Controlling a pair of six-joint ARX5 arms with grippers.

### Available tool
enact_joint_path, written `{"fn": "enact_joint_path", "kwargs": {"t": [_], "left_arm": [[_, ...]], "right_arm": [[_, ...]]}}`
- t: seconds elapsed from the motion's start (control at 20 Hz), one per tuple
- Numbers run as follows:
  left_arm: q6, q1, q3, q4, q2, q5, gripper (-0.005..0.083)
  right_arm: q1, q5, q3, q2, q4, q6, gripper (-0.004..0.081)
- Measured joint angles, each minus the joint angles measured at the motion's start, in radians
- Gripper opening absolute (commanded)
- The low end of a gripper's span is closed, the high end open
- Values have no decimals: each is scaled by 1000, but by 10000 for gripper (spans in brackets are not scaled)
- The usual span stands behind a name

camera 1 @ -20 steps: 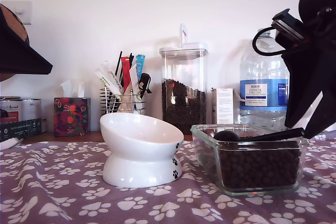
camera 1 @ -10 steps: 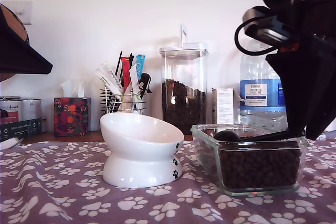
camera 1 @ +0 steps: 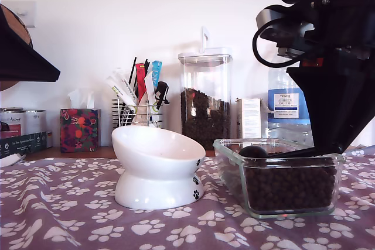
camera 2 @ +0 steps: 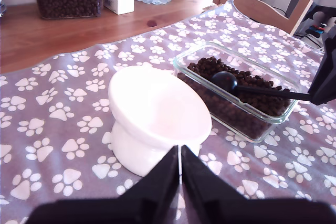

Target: Measure one spoon of cat food and pour it into the food bowl

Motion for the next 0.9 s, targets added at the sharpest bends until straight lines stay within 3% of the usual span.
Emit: {"fn": "enact_joint_path", "kwargs": {"t": [0.35,0.5,0.9], "left_arm": [[0,0,0,0,0,4,-19],[0,0,0,0,0,10,-19],[-54,0,0,42,0,39,-12]], "right_arm": [[0,-1,0,18,-1,0,202],[0,-5,0,41,-2,0,-21],[-5,2,11,41,-16,3,-11]]}}
